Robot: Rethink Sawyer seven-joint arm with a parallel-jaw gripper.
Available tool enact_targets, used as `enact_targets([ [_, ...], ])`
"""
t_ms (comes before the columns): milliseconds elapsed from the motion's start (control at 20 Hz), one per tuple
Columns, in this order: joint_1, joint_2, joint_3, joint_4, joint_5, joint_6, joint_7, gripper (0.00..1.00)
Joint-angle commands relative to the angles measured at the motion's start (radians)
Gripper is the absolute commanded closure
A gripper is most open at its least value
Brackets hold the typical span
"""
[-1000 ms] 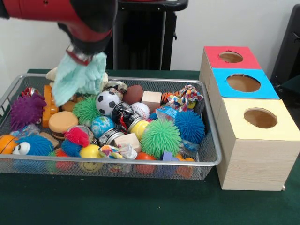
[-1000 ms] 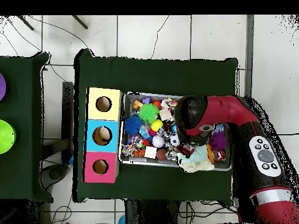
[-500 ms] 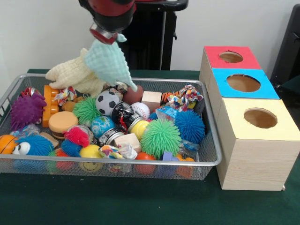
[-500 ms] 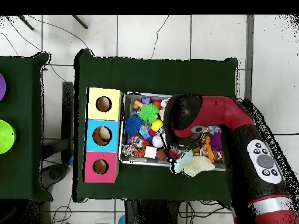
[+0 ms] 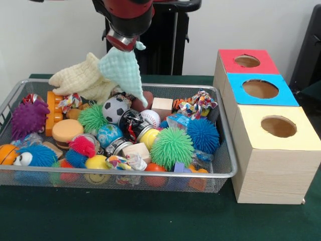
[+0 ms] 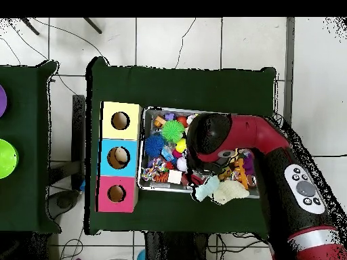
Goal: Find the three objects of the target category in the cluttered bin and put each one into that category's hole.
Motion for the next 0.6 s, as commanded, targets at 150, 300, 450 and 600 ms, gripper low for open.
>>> enact_targets([
  [150,-0.049,-0.042,0.087,0.097,0.023,-0.093,-0.085,1.00],
  [300,-0.041,-0.069,0.103,0.124,0.042,-0.107,-0.054,1.00],
  [450,-0.038,-0.098,0.118,0.143,0.070,-0.134,-0.028,1.00],
  [600,-0.046,-0.118,0.140,0.141,0.103,-0.140,-0.030,1.00],
])
